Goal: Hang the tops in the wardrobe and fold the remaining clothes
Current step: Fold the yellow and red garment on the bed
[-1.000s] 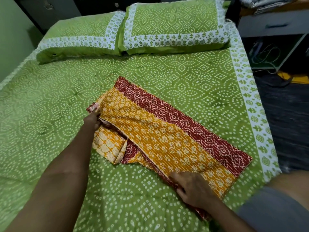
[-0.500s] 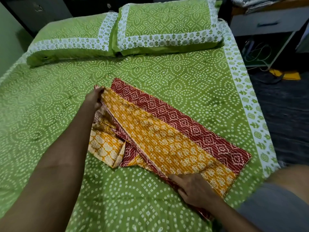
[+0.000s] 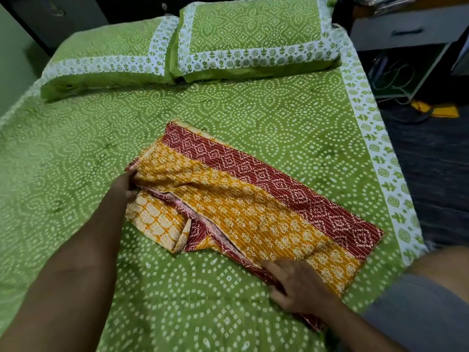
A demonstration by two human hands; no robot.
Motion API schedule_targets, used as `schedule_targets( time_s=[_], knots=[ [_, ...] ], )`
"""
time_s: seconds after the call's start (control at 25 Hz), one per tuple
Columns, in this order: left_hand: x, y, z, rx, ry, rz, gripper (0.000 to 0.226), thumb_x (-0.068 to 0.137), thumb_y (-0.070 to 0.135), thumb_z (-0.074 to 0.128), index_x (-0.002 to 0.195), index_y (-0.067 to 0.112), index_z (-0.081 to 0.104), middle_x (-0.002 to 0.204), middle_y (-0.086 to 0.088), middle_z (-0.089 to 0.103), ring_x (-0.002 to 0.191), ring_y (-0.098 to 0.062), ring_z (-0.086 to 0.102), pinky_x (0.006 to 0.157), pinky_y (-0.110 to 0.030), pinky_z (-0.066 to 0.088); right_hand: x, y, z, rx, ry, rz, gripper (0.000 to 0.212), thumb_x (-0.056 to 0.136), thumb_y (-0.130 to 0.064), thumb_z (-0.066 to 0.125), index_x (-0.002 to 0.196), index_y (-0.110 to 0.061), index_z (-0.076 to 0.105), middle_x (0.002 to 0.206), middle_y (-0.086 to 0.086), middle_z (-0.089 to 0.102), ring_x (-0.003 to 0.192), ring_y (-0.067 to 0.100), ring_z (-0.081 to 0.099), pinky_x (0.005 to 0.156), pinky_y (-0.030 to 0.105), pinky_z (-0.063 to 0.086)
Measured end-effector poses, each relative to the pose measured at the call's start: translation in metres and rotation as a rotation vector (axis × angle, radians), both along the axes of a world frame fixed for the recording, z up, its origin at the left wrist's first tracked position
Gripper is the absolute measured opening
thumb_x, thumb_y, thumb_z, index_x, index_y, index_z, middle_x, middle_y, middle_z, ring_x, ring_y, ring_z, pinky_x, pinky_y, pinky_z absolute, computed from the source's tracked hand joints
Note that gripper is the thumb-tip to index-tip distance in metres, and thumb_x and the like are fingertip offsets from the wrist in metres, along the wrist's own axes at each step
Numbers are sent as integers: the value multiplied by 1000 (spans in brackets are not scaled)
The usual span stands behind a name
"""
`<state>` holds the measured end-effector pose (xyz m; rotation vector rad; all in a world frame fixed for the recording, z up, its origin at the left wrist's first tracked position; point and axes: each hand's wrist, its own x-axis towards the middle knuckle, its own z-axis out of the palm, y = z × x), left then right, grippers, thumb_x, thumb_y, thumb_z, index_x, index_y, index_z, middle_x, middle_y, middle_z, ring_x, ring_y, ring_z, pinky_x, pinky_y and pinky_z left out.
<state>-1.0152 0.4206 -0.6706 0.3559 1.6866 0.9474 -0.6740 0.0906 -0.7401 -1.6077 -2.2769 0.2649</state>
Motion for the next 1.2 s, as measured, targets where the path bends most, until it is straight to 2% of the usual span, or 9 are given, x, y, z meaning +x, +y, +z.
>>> schedule_targets(
  time_s=[0.16,0.36,0.52,0.68,0.76,0.84,0.92,1.04,1.2],
  knots=[
    [2,11,3,98,-38,25,23,93,25,57,74,13,53,79,0,56,70,-13,57,82,-29,53,-4,4,8,-1,43,11,23,79,-35,43,85,-23,61,71,-10,62,56,0,53,47,10,44],
    [4,37,16,98,113,-4,20,93,15,57,73,14,54,52,4,59,44,-4,50,38,-12,40,11,14,31,-338,882,-490,10,89,-9,58,94,-12,67,82,0,67,62,15,63,47,17,50],
    [43,65,32,116,-13,-50,25,99,9,40,78,9,53,69,-3,53,61,-8,49,42,-16,47,50,30,54,-317,1292,-936,12,86,-6,61,95,-12,66,80,4,67,70,15,65,49,13,50],
    [109,77,85,478,-341,-6,29,99,3,36,79,3,56,76,-2,62,71,0,56,75,-15,50,52,27,78,301,882,-796,15,88,2,54,100,1,62,86,6,60,69,-11,56,58,0,43],
    [118,78,103,577,-330,22,27,97,-3,41,72,2,51,63,-6,64,60,-1,58,56,-11,48,46,15,69,418,549,-568,16,86,-5,51,94,2,63,86,4,57,69,-8,49,61,-2,40],
    [102,72,87,471,-28,-119,24,96,-3,44,73,5,47,69,-11,57,49,-7,56,42,-17,47,40,4,47,262,320,-425,14,81,-6,62,94,-4,64,86,1,60,67,-4,47,55,-1,36],
    [74,52,44,236,393,-348,12,94,8,52,85,0,54,91,-16,56,52,-13,61,50,-28,49,29,-3,28,-32,233,-371,30,74,-2,74,102,-10,65,92,-2,58,59,0,46,48,-2,30],
    [25,3,-11,57,802,-342,68,73,42,69,115,-9,55,117,-26,60,99,-32,65,84,-43,52,17,0,25,-268,185,-390,34,84,-14,66,118,-16,57,107,-7,46,77,5,49,61,8,43],
    [-8,-94,-40,-48,926,-119,94,70,61,62,130,-8,44,133,-32,46,126,-43,43,105,-45,36,-11,11,33,28,212,-244,34,61,-7,81,91,-12,65,86,0,61,73,10,57,63,21,53]
  ],
)
